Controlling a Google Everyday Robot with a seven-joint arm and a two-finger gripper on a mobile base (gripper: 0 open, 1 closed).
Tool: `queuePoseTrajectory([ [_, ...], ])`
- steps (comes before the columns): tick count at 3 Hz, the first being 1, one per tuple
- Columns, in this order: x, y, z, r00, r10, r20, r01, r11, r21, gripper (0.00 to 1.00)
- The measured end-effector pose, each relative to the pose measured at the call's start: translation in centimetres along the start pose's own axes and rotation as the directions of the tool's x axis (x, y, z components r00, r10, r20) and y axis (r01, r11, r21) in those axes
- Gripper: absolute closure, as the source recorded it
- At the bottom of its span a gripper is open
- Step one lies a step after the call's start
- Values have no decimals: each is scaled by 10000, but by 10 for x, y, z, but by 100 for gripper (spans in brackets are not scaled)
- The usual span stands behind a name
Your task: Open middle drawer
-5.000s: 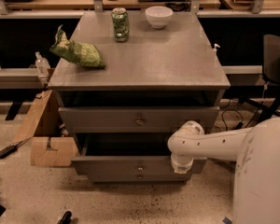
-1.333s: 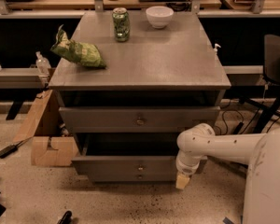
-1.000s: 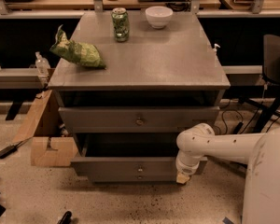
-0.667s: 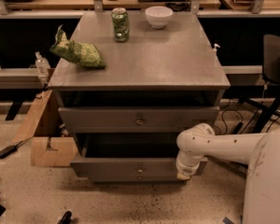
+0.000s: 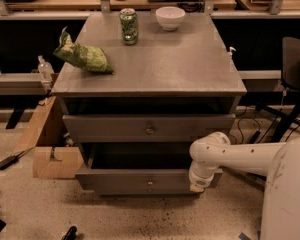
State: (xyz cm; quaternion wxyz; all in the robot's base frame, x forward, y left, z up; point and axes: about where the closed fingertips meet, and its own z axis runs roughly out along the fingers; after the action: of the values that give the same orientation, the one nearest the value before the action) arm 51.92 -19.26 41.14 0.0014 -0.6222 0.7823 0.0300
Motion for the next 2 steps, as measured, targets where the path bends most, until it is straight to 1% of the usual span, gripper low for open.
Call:
queuePoseTrajectory([
  [1,0,0,-1,10000,0,0,0,10000,-1,96],
  [2,0,0,-1,10000,0,0,0,10000,0,73],
])
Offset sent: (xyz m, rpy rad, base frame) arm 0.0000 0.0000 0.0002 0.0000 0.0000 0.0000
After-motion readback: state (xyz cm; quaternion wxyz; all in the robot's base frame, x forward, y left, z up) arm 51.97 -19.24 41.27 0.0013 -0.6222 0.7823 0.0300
